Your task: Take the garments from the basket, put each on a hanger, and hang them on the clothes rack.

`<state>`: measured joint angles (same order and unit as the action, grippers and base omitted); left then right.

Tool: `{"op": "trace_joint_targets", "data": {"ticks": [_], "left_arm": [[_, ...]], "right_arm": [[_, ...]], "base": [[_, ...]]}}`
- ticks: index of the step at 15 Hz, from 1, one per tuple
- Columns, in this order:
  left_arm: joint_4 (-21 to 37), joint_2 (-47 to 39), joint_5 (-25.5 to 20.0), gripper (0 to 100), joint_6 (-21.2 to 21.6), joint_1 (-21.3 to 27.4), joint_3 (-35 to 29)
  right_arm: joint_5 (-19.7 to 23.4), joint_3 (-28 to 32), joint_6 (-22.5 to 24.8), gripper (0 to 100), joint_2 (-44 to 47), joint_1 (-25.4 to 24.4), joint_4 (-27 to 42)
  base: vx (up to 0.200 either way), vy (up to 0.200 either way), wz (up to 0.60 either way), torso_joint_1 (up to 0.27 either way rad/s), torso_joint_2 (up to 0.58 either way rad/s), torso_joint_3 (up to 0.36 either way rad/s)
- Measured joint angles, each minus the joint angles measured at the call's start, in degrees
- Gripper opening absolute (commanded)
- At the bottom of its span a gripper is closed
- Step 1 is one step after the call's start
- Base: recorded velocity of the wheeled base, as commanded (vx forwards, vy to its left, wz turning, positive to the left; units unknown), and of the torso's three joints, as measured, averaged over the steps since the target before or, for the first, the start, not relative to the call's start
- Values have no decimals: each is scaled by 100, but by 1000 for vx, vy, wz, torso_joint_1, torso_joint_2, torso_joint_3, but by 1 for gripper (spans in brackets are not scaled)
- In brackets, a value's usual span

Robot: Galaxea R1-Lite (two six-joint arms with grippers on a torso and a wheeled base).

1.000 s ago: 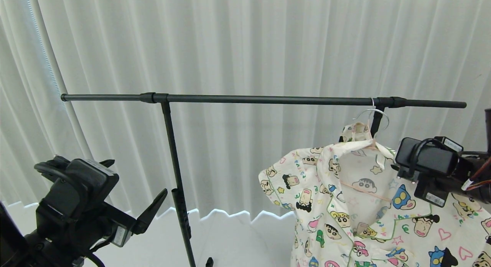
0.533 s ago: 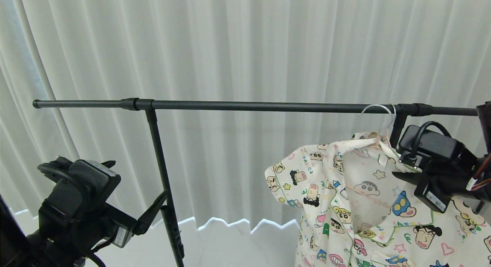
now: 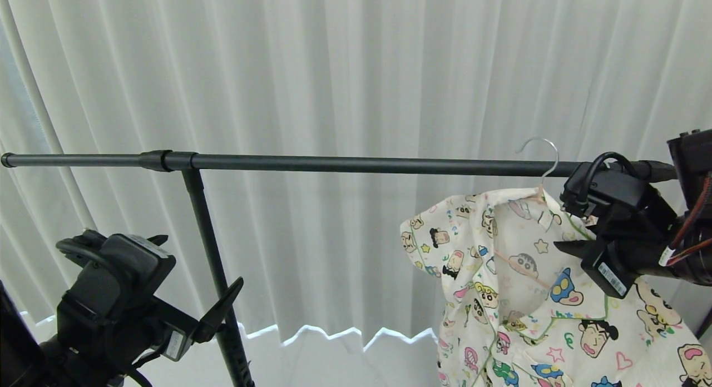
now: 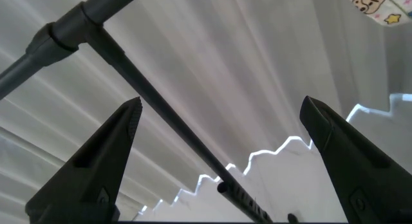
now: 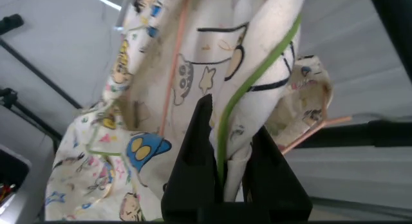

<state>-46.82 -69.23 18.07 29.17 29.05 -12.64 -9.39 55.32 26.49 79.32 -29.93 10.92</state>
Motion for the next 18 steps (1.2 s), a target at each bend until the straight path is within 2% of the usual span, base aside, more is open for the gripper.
{"op": "trace_joint_targets", "data": {"ticks": [8, 12, 18], "left_arm": [[0, 0, -6, 100, 16, 20, 0], [0, 0, -9, 100, 17, 22, 2], [0, 0, -9, 100, 28, 20, 9]], "right_arm": [[-2, 413, -670, 0, 573, -26, -34], [0, 584, -692, 0, 898, -89, -63], [6, 496, -734, 0, 1235, -133, -535]], "base": [[0, 0, 0, 0, 0, 0], [0, 0, 0, 0, 0, 0], [0, 0, 0, 0, 0, 0]]}}
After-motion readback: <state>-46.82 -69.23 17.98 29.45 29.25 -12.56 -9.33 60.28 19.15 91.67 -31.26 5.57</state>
